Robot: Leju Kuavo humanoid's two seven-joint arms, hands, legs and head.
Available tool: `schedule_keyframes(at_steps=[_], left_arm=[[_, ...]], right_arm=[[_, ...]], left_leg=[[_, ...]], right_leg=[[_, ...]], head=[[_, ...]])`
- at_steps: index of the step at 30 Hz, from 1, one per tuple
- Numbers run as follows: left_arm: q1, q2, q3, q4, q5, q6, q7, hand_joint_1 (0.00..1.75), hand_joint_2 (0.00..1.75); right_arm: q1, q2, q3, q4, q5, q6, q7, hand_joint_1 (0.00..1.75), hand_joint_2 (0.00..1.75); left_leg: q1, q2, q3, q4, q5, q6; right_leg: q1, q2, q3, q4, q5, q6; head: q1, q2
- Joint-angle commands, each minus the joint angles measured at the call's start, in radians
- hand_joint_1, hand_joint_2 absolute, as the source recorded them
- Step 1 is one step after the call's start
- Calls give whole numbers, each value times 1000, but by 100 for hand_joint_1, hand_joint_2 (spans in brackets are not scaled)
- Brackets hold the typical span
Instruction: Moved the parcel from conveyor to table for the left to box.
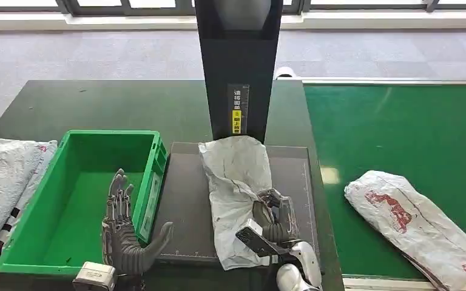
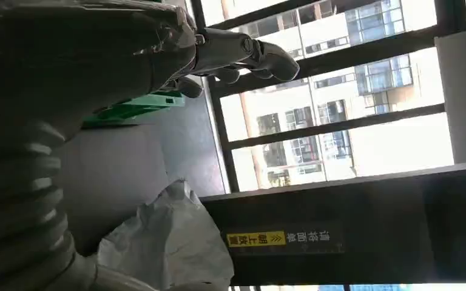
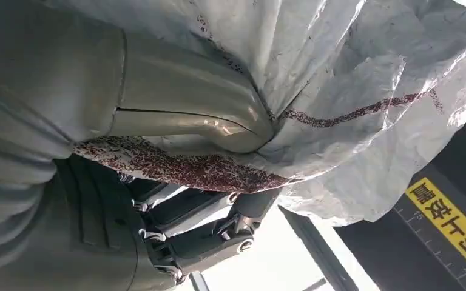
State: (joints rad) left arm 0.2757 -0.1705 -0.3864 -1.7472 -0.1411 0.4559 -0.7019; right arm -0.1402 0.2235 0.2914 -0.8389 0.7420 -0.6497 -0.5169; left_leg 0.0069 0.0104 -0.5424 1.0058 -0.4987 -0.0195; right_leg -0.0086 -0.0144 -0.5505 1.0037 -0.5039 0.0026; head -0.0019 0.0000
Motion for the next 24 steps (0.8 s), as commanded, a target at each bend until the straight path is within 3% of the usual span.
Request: schedule_keyframes(at_steps=[1,2,9,11,13,21,24], left_arm=[[3,-20,46,67,10,29,4,0,0],[0,-4,31,82,67,-48,26,0,0],[-34,9,5,143,4,-18,4,0,0],[-72,29,-36,202,56,-119,73,0,0],[-127,36,-86,255,-94,-161,97,0,0],[-121,27,-81,230,-117,-169,119,0,0],[-115,-5,-43,177,-183,-176,130,0,0]], right_arm=[[-34,-33,1,60,-6,-2,-4,0,175],[-14,-36,-7,28,-46,0,-30,0,175],[95,-76,32,-189,-168,133,-104,0,175],[144,-96,50,-293,-261,244,-146,0,175],[205,-180,109,-476,-419,427,-181,0,175],[211,-171,79,-486,-401,457,-181,0,175],[223,-127,30,-519,-336,484,-169,0,175]], left_leg=[[0,0,1,-2,2,1],[0,0,1,-2,1,1],[-1,-3,0,-2,2,1],[0,-3,0,-2,2,1],[-1,-8,0,-3,3,1],[-1,-2,0,-1,1,1],[-1,-2,-1,0,1,1]], right_leg=[[0,2,1,-3,2,0],[0,1,1,-2,2,0],[-1,-2,1,-2,1,0],[0,-2,1,-3,1,0],[0,-6,2,-3,1,0],[-1,-1,0,-2,1,0],[-1,0,-1,-1,1,0]], head=[[0,0],[0,0],[0,0],[0,0],[0,0],[0,0],[0,0]])
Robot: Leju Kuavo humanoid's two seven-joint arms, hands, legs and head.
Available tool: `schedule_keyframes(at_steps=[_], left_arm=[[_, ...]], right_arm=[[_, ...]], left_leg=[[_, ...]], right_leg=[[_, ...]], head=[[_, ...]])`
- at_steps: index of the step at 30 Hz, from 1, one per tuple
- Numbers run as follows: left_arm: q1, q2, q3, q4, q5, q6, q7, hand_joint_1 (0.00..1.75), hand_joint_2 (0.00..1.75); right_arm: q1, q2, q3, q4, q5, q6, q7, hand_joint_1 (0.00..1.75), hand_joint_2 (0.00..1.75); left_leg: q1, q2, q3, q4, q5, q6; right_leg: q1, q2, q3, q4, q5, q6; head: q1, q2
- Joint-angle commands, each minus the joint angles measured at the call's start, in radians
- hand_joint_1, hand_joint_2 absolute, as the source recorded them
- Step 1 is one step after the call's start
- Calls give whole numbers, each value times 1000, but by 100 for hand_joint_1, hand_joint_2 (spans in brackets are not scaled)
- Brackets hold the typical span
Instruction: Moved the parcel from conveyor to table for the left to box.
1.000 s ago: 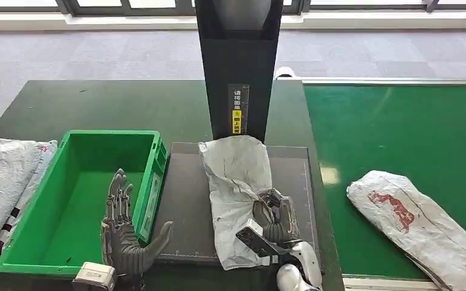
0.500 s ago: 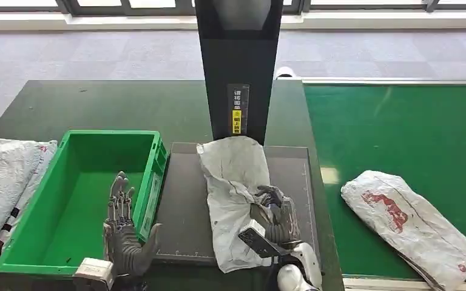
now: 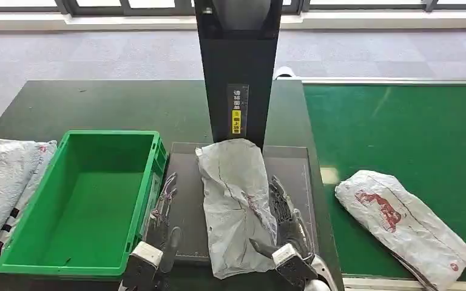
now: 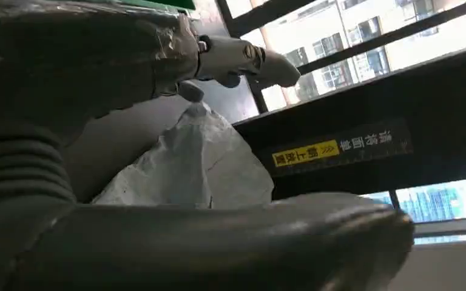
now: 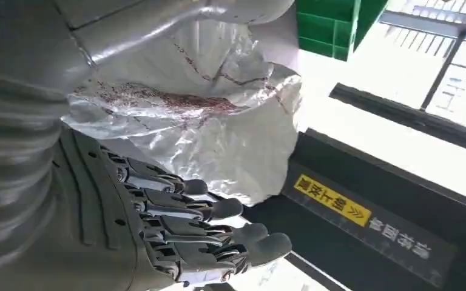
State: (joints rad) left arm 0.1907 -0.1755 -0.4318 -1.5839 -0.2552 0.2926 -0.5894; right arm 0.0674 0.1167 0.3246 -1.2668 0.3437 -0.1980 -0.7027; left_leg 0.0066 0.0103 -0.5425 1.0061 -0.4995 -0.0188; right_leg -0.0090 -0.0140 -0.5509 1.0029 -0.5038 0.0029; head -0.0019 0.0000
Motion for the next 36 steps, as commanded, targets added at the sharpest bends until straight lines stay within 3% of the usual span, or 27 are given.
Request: schedule_keyframes(at_steps=[1,6,9,10,17,21,28,36], left_arm=[[-27,-5,8,7,-70,-20,20,0,0],[-46,-11,8,36,-150,-14,50,0,0],[-48,-14,5,78,-251,27,69,0,0],[-54,-9,-2,102,-317,54,89,0,175],[-179,-49,-45,457,-512,178,100,0,175],[-179,-49,-45,457,-512,178,100,0,175],[-256,-86,-79,644,-679,165,180,0,175],[-282,-104,-102,724,-724,95,197,0,175]], right_arm=[[19,-18,-11,-102,83,25,25,0,175],[43,-46,-26,-113,82,1,7,0,175],[55,-103,28,-187,31,-85,5,0,175],[56,-125,53,-220,2,-103,5,0,175],[140,-202,113,-441,1,-208,5,0,175],[140,-202,113,-441,1,-208,5,0,175],[195,-210,157,-545,72,-234,5,0,175],[159,-163,102,-525,76,-190,5,0,175]], left_leg=[[0,-1,-1,0,1,0],[0,-3,1,-2,2,1],[-1,-3,-1,-1,1,1],[0,-3,0,-1,2,1],[-1,-5,1,-3,3,2],[-2,-3,1,-1,2,1],[-1,-6,1,-1,2,1],[-2,-2,1,-1,1,1]], right_leg=[[0,0,-1,0,1,0],[0,-1,1,-2,2,0],[0,-1,0,-1,1,0],[0,-2,1,-2,1,1],[-2,-3,3,-4,2,1],[-2,-2,2,-2,1,0],[-1,-4,3,-3,1,0],[-2,0,1,-1,1,1]], head=[[0,0],[0,0],[0,0],[0,0],[0,0],[0,0],[0,0],[0,0]])
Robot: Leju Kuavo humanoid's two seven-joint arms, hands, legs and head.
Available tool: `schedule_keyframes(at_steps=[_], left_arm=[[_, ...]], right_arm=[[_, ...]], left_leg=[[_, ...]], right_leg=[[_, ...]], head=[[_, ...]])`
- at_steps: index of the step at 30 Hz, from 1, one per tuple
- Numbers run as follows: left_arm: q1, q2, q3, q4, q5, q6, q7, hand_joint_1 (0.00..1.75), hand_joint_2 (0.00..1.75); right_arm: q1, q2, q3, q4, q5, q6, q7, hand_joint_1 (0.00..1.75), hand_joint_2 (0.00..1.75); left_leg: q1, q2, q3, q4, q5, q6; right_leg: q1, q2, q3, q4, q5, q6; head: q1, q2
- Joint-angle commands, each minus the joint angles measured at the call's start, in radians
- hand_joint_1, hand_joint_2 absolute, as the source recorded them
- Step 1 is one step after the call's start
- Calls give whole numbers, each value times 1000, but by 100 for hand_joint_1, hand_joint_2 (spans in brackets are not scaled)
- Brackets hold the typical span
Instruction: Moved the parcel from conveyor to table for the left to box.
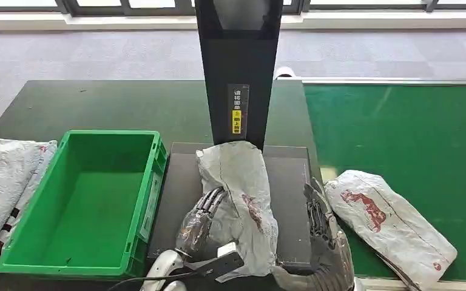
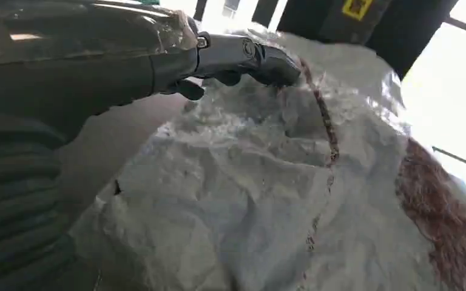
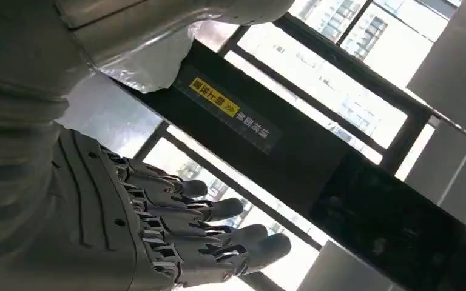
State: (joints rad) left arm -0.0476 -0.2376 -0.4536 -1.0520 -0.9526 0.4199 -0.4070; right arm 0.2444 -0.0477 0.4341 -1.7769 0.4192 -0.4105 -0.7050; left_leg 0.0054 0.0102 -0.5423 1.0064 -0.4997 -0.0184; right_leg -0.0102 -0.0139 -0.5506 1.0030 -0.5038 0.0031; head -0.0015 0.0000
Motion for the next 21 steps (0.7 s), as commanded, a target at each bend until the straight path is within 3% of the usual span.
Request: schedule_keyframes(at_steps=[1,13,21], left_arm=[[-44,-42,-80,192,-26,-33,15,0,175],[-44,-42,-80,192,-26,-33,15,0,175],[-69,-62,-114,275,-64,-102,8,0,175]], right_arm=[[-18,2,-7,-15,1,23,7,0,175],[-18,2,-7,-15,1,23,7,0,175],[-71,59,-68,4,11,74,7,0,175]], left_leg=[[0,-1,0,-1,1,1],[0,-1,3,-1,1,1],[-1,-1,5,-2,2,1]], right_leg=[[0,0,1,-1,1,0],[-1,0,3,-2,1,0],[-1,0,5,-2,2,0]], head=[[0,0],[0,0],[0,0]])
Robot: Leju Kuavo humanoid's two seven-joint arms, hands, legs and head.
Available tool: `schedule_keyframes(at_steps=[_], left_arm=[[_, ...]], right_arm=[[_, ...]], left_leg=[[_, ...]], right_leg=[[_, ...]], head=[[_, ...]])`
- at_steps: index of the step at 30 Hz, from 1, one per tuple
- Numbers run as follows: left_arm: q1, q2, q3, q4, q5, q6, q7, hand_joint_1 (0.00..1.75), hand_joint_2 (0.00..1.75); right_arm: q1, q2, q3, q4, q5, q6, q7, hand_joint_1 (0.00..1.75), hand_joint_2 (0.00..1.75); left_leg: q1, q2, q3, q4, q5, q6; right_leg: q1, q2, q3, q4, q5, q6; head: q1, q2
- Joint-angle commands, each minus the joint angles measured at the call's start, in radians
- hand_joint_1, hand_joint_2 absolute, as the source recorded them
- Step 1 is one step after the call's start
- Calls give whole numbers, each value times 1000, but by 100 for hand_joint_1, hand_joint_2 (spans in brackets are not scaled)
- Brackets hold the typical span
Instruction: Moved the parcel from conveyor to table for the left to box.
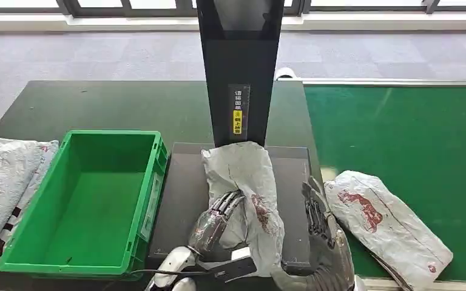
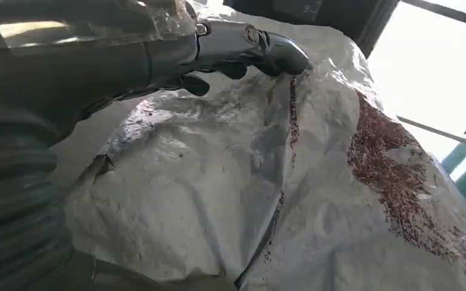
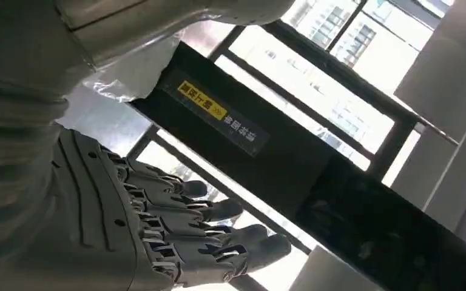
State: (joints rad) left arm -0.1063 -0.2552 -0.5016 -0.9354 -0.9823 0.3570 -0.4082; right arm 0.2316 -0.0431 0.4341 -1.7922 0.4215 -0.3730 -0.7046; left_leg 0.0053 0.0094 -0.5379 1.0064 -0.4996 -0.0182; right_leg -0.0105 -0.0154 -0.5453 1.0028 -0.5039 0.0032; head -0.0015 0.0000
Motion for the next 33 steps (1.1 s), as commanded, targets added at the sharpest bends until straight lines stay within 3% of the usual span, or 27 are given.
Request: schedule_keyframes(at_steps=[1,2,8,26,29,33], left_arm=[[-9,-46,-61,153,-25,-35,-2,66,175],[-2,-44,-51,128,-9,-24,-20,175,175],[42,-15,-13,-56,14,-33,-28,175,175],[6,-40,5,82,-24,35,-14,175,175],[27,-31,47,-14,7,92,-38,175,175],[135,-6,153,-354,106,176,-125,175,175]], right_arm=[[-57,59,-71,17,12,38,6,0,175],[-54,65,-76,12,16,36,6,0,175],[-91,88,-105,25,11,65,6,0,175],[-144,121,-134,34,33,119,6,0,175],[-129,129,-142,15,42,110,6,0,175],[-93,142,-156,-19,69,104,6,0,175]], left_leg=[[0,0,1,-1,1,1],[0,-1,1,-2,2,1],[0,2,1,0,1,2],[0,1,2,-1,1,1],[0,0,1,-1,1,1],[0,2,0,0,0,1]], right_leg=[[0,1,1,-1,1,0],[0,1,1,-3,3,0],[0,4,1,-1,2,1],[0,3,1,-2,2,1],[0,2,1,-1,1,1],[0,4,-1,0,1,0]], head=[[0,0],[0,0],[0,0],[0,0],[0,0],[0,0]])
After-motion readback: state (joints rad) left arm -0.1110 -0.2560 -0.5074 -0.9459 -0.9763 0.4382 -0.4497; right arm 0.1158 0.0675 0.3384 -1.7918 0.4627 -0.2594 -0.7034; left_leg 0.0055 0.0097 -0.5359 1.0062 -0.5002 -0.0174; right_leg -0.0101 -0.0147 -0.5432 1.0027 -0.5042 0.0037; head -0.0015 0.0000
